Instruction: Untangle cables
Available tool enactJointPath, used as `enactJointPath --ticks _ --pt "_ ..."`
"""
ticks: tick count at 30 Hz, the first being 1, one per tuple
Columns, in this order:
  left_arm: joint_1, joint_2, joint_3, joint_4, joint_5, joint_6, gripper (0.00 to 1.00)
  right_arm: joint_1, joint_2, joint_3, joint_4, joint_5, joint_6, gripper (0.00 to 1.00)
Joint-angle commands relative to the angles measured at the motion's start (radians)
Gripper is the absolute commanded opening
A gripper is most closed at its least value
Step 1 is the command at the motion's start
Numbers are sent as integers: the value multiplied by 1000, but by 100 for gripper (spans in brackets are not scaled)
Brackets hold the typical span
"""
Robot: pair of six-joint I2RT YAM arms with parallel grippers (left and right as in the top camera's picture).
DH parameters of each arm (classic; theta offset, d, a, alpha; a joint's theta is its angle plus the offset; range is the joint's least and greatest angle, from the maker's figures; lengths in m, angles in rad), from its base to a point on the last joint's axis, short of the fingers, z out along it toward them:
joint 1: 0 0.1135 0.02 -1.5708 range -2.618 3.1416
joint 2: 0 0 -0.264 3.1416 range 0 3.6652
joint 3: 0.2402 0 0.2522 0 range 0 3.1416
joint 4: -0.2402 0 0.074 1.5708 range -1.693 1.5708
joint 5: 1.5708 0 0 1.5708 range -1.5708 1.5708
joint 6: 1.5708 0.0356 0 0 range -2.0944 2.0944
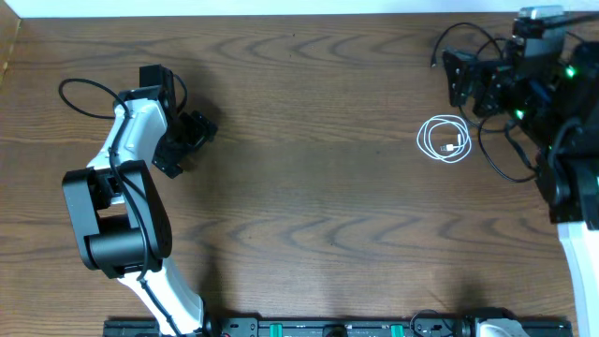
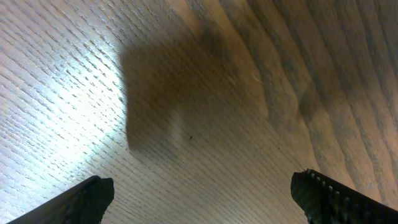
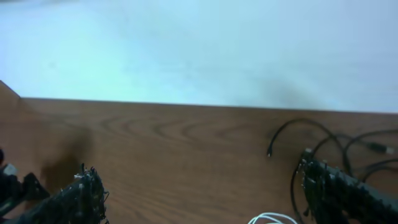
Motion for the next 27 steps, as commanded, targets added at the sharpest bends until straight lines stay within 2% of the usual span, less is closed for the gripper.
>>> enactJointPath --ticks 1,8,11,14,16,18,22,23,27 --pt "-2 11 -7 -5 -13 6 98 12 -23 2 -5 2 -3 99" --pt "-2 11 -7 -5 -13 6 98 6 -18 -8 -85 1 -3 99" --pt "-2 11 -7 -5 -13 6 98 6 -41 -31 -55 2 -3 99" --pt "-2 11 -7 -5 -13 6 98 6 -82 -85 54 2 -3 99" --pt "-2 11 -7 -5 -13 6 98 6 -150 -205 225 2 -3 99" --pt "-2 11 -7 -5 -13 6 98 -4 -224 -318 295 1 -3 99" --pt "-2 11 -7 -5 -13 6 98 -80 -378 -537 306 1 -3 99" --pt "-2 11 -7 -5 -13 6 98 -108 -454 -637 345 2 -3 99" --pt "-2 11 -7 -5 -13 6 98 -131 -660 -864 387 1 -3 99"
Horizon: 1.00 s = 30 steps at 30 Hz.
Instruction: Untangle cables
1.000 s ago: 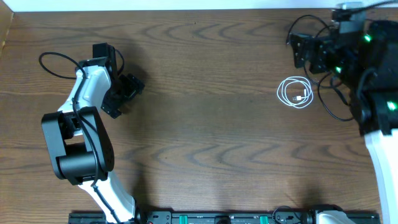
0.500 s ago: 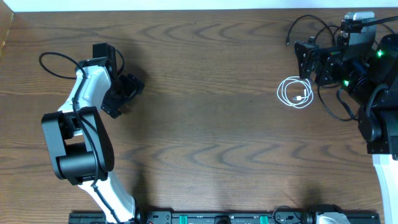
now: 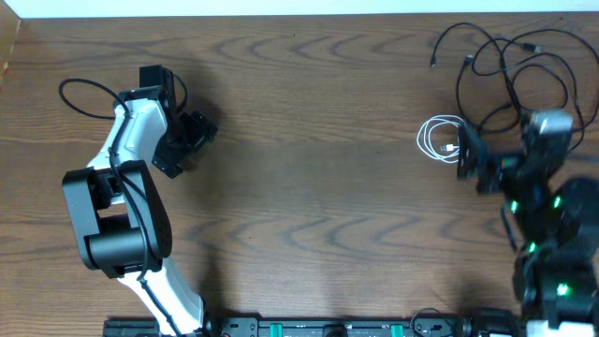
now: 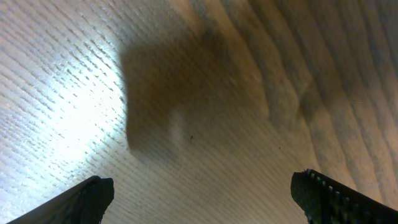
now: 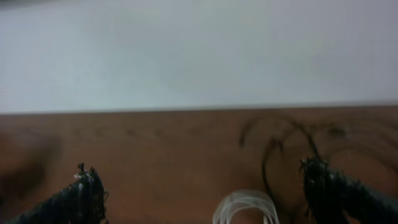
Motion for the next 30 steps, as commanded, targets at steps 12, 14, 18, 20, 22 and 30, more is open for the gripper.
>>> enactJointPath --ticks 12,14,18,20,22,30 --pt "-2 11 -6 -5 -12 6 98 -75 -555 -496 172 0 -3 99" --pt "-2 11 -6 -5 -12 6 98 -75 -600 -515 187 0 -3 99" --pt "-2 11 -6 -5 -12 6 98 -77 -657 -557 205 0 -3 99" --pt "-2 11 -6 -5 -12 6 98 -86 -657 -576 223 0 -3 99" --pt "-2 11 -6 -5 -12 6 98 -89 -657 -588 233 0 -3 99" --pt "-2 11 -6 -5 -12 6 98 -98 -657 -644 276 0 -3 99"
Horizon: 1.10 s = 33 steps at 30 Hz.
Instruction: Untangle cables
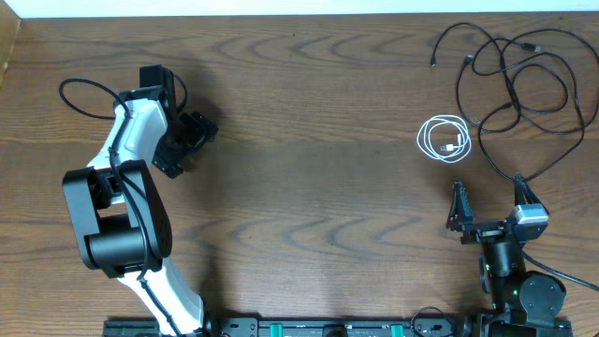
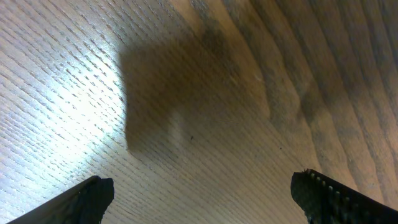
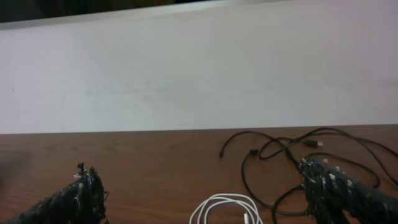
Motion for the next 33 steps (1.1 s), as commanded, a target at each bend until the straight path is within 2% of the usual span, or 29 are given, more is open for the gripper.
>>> enactJointPath --ticks 1,15,27,30,33 --pt "-2 9 -6 -5 -12 6 98 -17 -7 -37 3 1 -3 99" --pt "-2 9 -6 -5 -12 6 98 -18 -7 -40 -134 1 -3 99" --pt "-2 9 -6 -5 -12 6 98 -18 -7 -39 -138 2 -3 99" --pt "-2 9 -6 -5 -12 6 98 -22 -7 -39 -142 53 -133 99" --pt "-2 9 -6 -5 -12 6 98 -23 -7 -39 -142 53 -171 99"
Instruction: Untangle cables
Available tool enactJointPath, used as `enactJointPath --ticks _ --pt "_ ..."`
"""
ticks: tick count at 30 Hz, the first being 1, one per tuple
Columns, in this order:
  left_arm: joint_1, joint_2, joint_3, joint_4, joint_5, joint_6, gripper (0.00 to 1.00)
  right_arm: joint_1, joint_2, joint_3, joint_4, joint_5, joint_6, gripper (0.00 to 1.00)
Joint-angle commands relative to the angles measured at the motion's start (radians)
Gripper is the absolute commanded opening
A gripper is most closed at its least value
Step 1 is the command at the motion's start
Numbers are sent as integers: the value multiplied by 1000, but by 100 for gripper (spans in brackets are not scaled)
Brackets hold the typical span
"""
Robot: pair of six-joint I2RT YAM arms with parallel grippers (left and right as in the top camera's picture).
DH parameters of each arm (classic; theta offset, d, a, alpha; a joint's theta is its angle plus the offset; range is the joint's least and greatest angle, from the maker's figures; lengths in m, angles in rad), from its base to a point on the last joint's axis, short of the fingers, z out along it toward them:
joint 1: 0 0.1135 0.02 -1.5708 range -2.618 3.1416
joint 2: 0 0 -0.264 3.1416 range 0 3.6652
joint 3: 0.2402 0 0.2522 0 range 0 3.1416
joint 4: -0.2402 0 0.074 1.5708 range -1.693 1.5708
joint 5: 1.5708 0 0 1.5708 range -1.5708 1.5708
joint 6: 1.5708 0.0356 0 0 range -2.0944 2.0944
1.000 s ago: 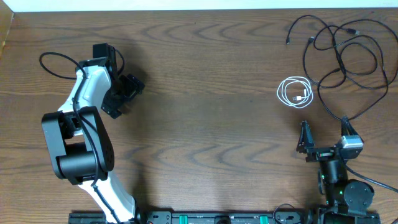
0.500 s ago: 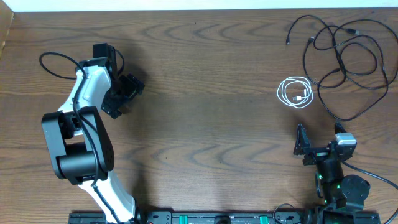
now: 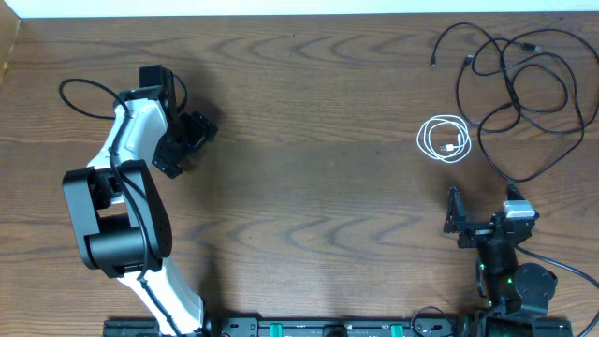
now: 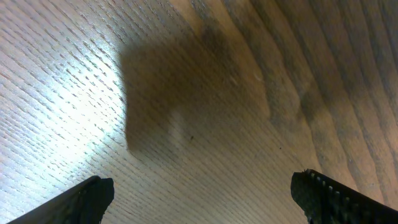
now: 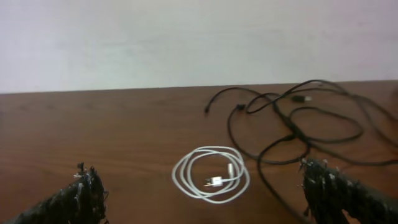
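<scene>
A loose tangle of black cable (image 3: 517, 82) lies at the table's back right, and is seen too in the right wrist view (image 5: 292, 121). A small white cable coil (image 3: 443, 139) rests just left of it, apart from the black loops (image 5: 211, 174). My right gripper (image 3: 479, 221) sits open near the front right, nearer the front edge than both cables, with nothing between its fingers (image 5: 202, 199). My left gripper (image 3: 185, 140) is far off at the left, open over bare wood (image 4: 202, 190).
The brown wooden table (image 3: 318, 187) ends at a white wall at the back (image 5: 186, 37). A thin black lead (image 3: 82, 94) loops beside the left arm. A black rail (image 3: 328, 328) runs along the front edge.
The right wrist view now looks further down, with the whole white coil and more of the black tangle in it. The right gripper has shifted slightly. The left arm is unchanged.
The right gripper was open at the back right over the black tangle. Then it stood just right of the white coil, then down near the front edge, where it remains open. The cables lie as before. The left gripper stayed open and still.
</scene>
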Motion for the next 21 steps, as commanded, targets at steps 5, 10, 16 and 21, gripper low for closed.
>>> enactJointPath --ticks 5,10,16,21 --pt "-2 9 -6 -5 -12 6 98 -4 -7 -2 -7 29 -90 99" --pt "-2 9 -6 -5 -12 6 98 -2 -7 -2 -8 34 -97 99" --pt "-2 9 -6 -5 -12 6 98 40 -7 -2 -11 75 -95 99" --pt "-2 9 -6 -5 -12 6 98 89 -7 -3 -23 226 -29 99"
